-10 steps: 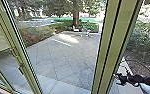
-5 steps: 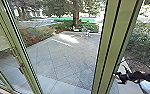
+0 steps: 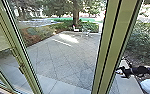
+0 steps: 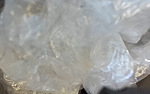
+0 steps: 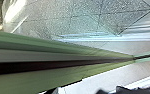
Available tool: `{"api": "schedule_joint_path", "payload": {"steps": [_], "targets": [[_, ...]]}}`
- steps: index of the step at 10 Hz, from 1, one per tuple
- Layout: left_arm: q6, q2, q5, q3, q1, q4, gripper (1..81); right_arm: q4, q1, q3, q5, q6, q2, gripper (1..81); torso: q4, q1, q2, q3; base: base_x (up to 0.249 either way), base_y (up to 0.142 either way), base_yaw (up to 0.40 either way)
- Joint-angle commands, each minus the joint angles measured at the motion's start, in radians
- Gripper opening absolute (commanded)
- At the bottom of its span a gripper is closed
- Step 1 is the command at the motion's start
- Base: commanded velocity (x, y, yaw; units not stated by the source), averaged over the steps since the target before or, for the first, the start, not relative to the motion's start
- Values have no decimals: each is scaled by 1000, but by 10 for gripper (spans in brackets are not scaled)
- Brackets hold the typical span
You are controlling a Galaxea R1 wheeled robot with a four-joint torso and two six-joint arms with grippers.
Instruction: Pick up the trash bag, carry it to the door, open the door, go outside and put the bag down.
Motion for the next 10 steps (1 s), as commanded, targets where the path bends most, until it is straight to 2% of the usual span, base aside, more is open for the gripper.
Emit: {"api": "schedule_joint_path", "payload": {"steps": [1,6,8,10], "targets": [[8,-4,88,0,-21,-10,10,-78,219,16,-22,19,-83,811,0,0,0,0,0,0,0],[9,1,88,0,-21,-10,10,-244,346,117,-162,19,-132,811,1,0,0,0,0,0,0],[9,1,88,0,-21,-10,10,-343,371,155,-241,18,-131,811,1,1,0,0,0,0,0],[9,1,88,0,-21,-10,10,-483,408,214,-342,16,-132,811,1,1,0,0,0,0,0]]}}
